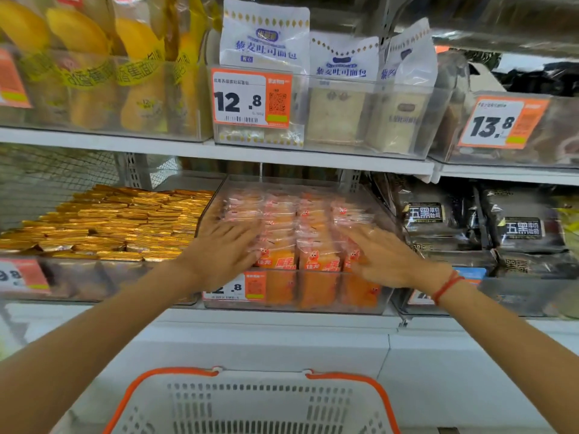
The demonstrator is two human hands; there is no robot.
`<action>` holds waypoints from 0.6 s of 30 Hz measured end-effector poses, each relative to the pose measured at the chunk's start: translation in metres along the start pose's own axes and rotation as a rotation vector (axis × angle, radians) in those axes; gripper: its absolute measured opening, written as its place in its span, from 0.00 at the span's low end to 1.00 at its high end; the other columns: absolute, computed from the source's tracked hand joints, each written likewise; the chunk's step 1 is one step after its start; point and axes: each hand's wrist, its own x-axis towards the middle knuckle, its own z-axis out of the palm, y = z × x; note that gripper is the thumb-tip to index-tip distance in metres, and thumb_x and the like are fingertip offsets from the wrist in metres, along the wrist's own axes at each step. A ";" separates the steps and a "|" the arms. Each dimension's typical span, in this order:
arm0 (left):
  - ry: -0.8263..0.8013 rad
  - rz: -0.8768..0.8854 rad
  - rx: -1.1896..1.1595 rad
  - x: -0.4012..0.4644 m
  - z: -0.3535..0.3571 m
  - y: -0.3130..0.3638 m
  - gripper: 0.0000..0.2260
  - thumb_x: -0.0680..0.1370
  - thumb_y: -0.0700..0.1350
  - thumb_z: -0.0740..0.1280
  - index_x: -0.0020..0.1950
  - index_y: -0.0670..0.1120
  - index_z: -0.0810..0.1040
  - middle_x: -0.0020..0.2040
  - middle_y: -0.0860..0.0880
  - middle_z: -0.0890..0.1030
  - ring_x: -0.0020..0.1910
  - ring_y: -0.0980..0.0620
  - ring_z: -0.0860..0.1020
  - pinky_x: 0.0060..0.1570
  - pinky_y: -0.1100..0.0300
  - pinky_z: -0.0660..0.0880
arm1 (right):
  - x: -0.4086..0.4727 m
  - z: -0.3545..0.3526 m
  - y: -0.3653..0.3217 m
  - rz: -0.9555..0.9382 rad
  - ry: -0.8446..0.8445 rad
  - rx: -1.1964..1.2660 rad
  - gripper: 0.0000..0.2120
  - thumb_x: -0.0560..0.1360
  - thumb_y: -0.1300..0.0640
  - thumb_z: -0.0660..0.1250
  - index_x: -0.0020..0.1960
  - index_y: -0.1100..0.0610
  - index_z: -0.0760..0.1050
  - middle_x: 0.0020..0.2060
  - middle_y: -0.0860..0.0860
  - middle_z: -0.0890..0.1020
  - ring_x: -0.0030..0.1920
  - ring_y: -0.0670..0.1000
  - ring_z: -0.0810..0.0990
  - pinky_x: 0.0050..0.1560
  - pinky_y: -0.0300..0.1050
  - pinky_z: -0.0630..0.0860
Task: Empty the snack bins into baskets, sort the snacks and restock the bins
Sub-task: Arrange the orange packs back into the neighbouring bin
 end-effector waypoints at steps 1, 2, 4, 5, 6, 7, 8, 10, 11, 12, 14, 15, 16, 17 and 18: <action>0.020 -0.004 0.007 -0.003 0.006 0.001 0.42 0.72 0.69 0.27 0.79 0.52 0.54 0.77 0.52 0.62 0.76 0.50 0.60 0.76 0.43 0.48 | 0.000 0.009 0.004 0.015 -0.006 -0.030 0.33 0.77 0.49 0.60 0.78 0.44 0.49 0.75 0.53 0.61 0.69 0.56 0.66 0.71 0.55 0.60; 0.035 -0.006 -0.006 -0.006 0.011 0.000 0.41 0.73 0.68 0.28 0.78 0.52 0.57 0.76 0.52 0.65 0.75 0.50 0.62 0.76 0.43 0.49 | -0.002 0.012 0.006 0.033 -0.005 -0.026 0.31 0.78 0.49 0.59 0.78 0.43 0.50 0.74 0.53 0.61 0.69 0.56 0.65 0.71 0.56 0.58; 0.056 -0.035 -0.038 -0.007 0.014 0.000 0.40 0.74 0.67 0.28 0.77 0.52 0.61 0.73 0.51 0.68 0.72 0.49 0.65 0.75 0.44 0.53 | -0.006 0.008 0.007 0.044 0.019 0.019 0.26 0.80 0.52 0.57 0.76 0.42 0.55 0.73 0.52 0.63 0.69 0.55 0.64 0.71 0.56 0.57; 0.067 -0.071 -0.035 -0.007 0.015 0.004 0.39 0.74 0.66 0.30 0.76 0.52 0.61 0.72 0.50 0.69 0.71 0.48 0.66 0.74 0.45 0.54 | -0.008 0.007 0.005 0.055 0.029 0.038 0.25 0.81 0.52 0.56 0.76 0.41 0.56 0.73 0.52 0.63 0.69 0.55 0.64 0.71 0.56 0.57; 0.091 -0.110 -0.018 -0.006 0.016 0.008 0.38 0.74 0.65 0.31 0.76 0.52 0.61 0.72 0.49 0.70 0.70 0.47 0.67 0.73 0.46 0.55 | -0.008 0.008 0.002 0.071 0.027 0.040 0.23 0.82 0.52 0.54 0.75 0.42 0.57 0.73 0.52 0.63 0.69 0.55 0.64 0.70 0.55 0.57; 0.113 -0.137 -0.003 -0.005 0.017 0.012 0.38 0.73 0.64 0.32 0.76 0.52 0.61 0.71 0.49 0.70 0.69 0.47 0.67 0.72 0.46 0.55 | -0.007 0.008 -0.001 0.070 0.017 0.034 0.21 0.83 0.51 0.52 0.75 0.42 0.58 0.73 0.51 0.64 0.69 0.55 0.63 0.70 0.54 0.57; 0.111 -0.151 -0.009 -0.005 0.015 0.017 0.38 0.72 0.64 0.32 0.75 0.52 0.62 0.71 0.49 0.70 0.69 0.47 0.67 0.72 0.46 0.55 | -0.007 0.006 -0.003 0.073 -0.009 0.028 0.20 0.83 0.48 0.49 0.74 0.42 0.60 0.72 0.50 0.64 0.69 0.55 0.64 0.69 0.54 0.57; 0.128 -0.179 -0.114 -0.007 0.000 0.022 0.40 0.70 0.68 0.34 0.74 0.54 0.64 0.71 0.51 0.68 0.71 0.48 0.65 0.73 0.47 0.54 | -0.007 -0.002 -0.006 0.068 0.054 0.047 0.21 0.82 0.43 0.47 0.73 0.42 0.63 0.72 0.49 0.66 0.69 0.56 0.66 0.69 0.55 0.60; 0.191 -0.214 -0.184 -0.004 -0.009 0.022 0.40 0.70 0.71 0.35 0.73 0.54 0.65 0.71 0.51 0.68 0.71 0.49 0.64 0.73 0.48 0.55 | -0.004 -0.006 -0.007 0.073 0.157 0.071 0.22 0.81 0.42 0.48 0.73 0.41 0.62 0.72 0.50 0.66 0.69 0.57 0.66 0.69 0.56 0.61; 0.277 -0.250 -0.235 0.004 -0.016 0.020 0.39 0.71 0.72 0.38 0.72 0.54 0.66 0.71 0.50 0.67 0.71 0.49 0.64 0.72 0.48 0.57 | 0.003 -0.009 -0.009 0.091 0.275 0.098 0.24 0.79 0.40 0.48 0.74 0.41 0.61 0.73 0.50 0.66 0.70 0.57 0.65 0.69 0.57 0.61; 0.406 -0.281 -0.192 0.027 -0.019 0.017 0.33 0.76 0.69 0.43 0.74 0.54 0.65 0.74 0.49 0.65 0.72 0.47 0.62 0.71 0.47 0.59 | 0.026 -0.010 -0.016 0.120 0.453 0.069 0.28 0.77 0.38 0.48 0.75 0.42 0.60 0.74 0.52 0.65 0.73 0.58 0.61 0.71 0.59 0.58; 0.420 -0.277 -0.129 0.041 -0.015 0.016 0.29 0.79 0.67 0.46 0.76 0.54 0.62 0.76 0.48 0.62 0.74 0.46 0.60 0.72 0.46 0.57 | 0.041 -0.008 -0.021 0.133 0.475 0.017 0.29 0.77 0.37 0.47 0.76 0.43 0.59 0.74 0.53 0.64 0.74 0.60 0.60 0.72 0.61 0.56; 0.399 -0.283 -0.080 0.053 -0.010 0.017 0.27 0.80 0.64 0.49 0.77 0.54 0.59 0.77 0.47 0.60 0.75 0.44 0.58 0.74 0.45 0.54 | 0.056 -0.005 -0.025 0.145 0.452 -0.028 0.29 0.77 0.37 0.46 0.76 0.43 0.58 0.75 0.54 0.62 0.75 0.60 0.57 0.73 0.62 0.54; 0.351 -0.306 -0.063 0.064 -0.004 0.017 0.26 0.81 0.62 0.50 0.78 0.55 0.55 0.79 0.47 0.56 0.77 0.44 0.54 0.74 0.44 0.50 | 0.070 -0.001 -0.028 0.168 0.396 -0.050 0.28 0.78 0.36 0.47 0.77 0.42 0.55 0.77 0.55 0.59 0.76 0.61 0.54 0.74 0.64 0.50; 0.285 -0.334 -0.064 0.075 0.003 0.015 0.27 0.82 0.61 0.50 0.79 0.56 0.51 0.80 0.47 0.53 0.78 0.43 0.50 0.75 0.42 0.47 | 0.082 0.005 -0.027 0.199 0.326 -0.047 0.28 0.79 0.37 0.48 0.78 0.41 0.52 0.78 0.54 0.55 0.77 0.61 0.51 0.74 0.65 0.47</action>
